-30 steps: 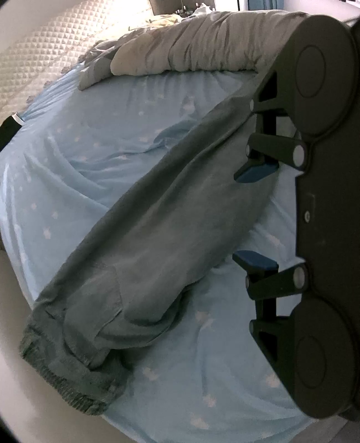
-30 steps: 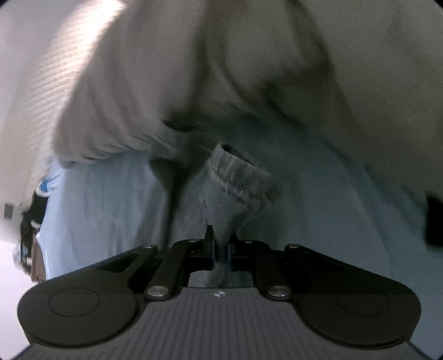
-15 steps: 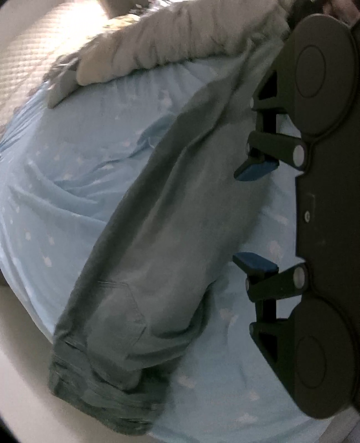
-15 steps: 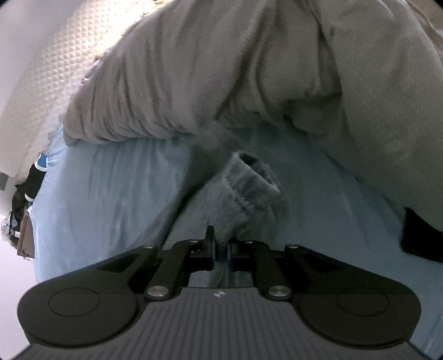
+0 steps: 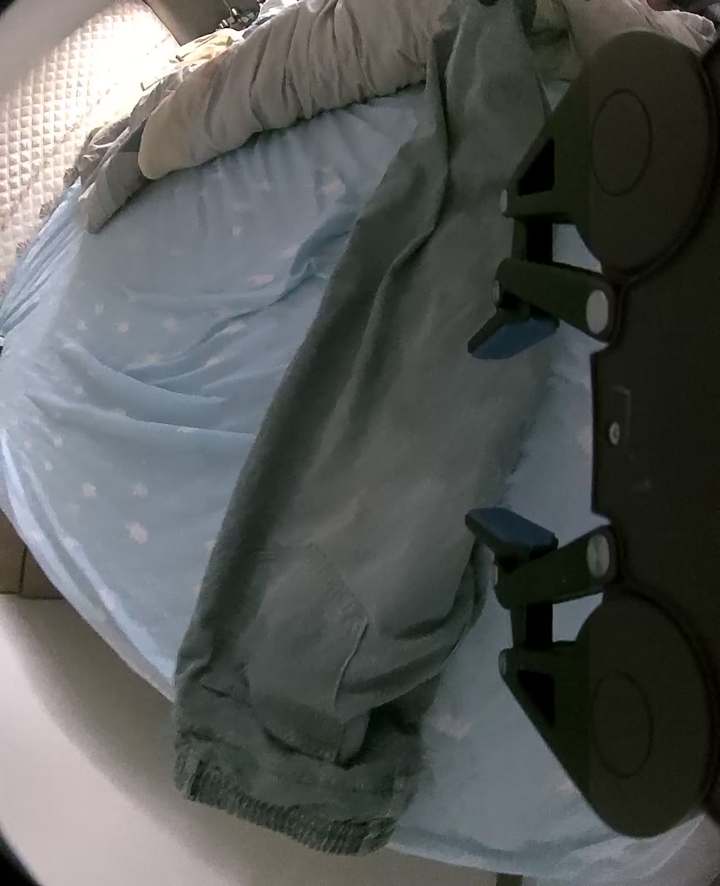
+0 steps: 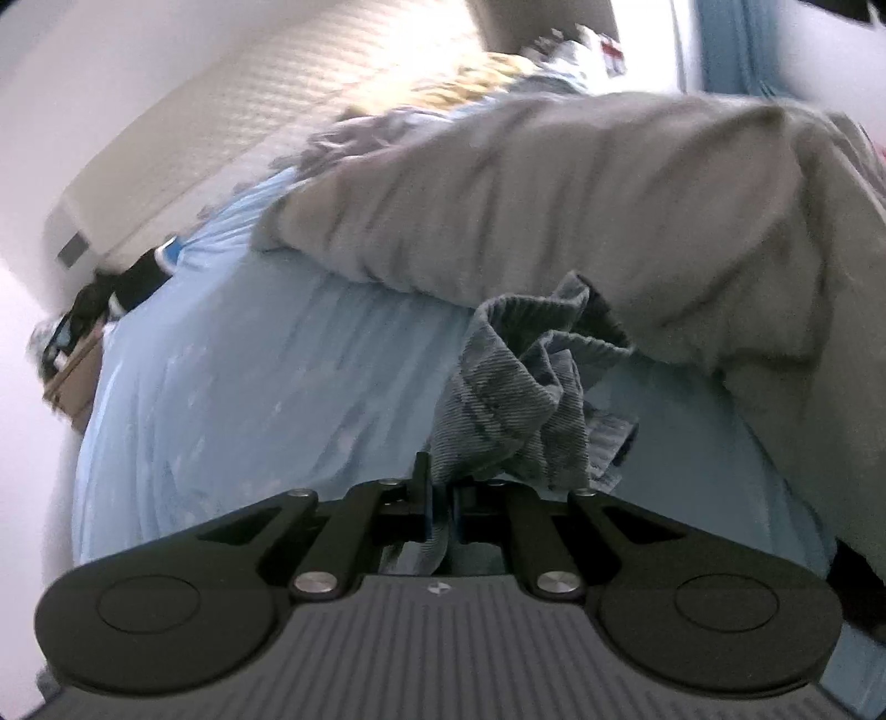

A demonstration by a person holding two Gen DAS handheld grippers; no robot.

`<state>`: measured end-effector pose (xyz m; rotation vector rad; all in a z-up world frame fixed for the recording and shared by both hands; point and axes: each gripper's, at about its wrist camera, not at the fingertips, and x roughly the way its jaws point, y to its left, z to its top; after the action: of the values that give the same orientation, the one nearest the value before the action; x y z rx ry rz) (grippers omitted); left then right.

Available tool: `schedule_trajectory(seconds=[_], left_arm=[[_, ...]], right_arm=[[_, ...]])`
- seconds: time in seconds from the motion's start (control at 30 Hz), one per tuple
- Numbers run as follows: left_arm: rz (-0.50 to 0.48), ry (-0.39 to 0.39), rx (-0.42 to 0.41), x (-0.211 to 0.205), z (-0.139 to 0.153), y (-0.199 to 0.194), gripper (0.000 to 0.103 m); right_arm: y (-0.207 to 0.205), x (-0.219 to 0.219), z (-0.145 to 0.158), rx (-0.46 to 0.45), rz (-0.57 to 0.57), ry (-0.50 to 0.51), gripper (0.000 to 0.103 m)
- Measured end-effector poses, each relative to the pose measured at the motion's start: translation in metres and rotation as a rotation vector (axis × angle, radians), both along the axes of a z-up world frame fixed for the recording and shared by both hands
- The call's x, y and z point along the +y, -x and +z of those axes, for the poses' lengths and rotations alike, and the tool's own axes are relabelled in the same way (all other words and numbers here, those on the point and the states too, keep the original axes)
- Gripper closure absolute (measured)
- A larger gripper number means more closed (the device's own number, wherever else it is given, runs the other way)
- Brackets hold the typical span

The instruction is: Fold clothes

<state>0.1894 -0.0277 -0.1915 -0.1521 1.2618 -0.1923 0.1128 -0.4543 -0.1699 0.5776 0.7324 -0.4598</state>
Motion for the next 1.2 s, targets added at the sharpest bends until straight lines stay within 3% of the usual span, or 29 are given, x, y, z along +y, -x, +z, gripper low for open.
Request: schedule_trajectory(seconds=[0.47, 0.77, 1.0, 1.2], left_arm=[[0.039, 0.011, -0.02, 0.055, 0.008, 0.002, 0.044], [0.066, 0.001, -0.002, 0.112, -0.003, -0.002, 0.044], [0.101, 0.003, 0.028, 0.166, -0.012, -0.018, 0.044], [0.11, 0.018, 0.008, 0.192, -0.01, -0.032, 0.044]], right_arm=[[-0.026, 0.125, 0.018, -0.041, 0.338, 0.162, 0.097], [-0.046, 0.23, -0.026, 0.01, 0.569, 0.202, 0.098], [-0.068, 0.303, -0.089, 0.183, 0.744, 0.232, 0.098], [-0.081, 0.318, -0.078, 0.125, 0.757, 0.231, 0.098]])
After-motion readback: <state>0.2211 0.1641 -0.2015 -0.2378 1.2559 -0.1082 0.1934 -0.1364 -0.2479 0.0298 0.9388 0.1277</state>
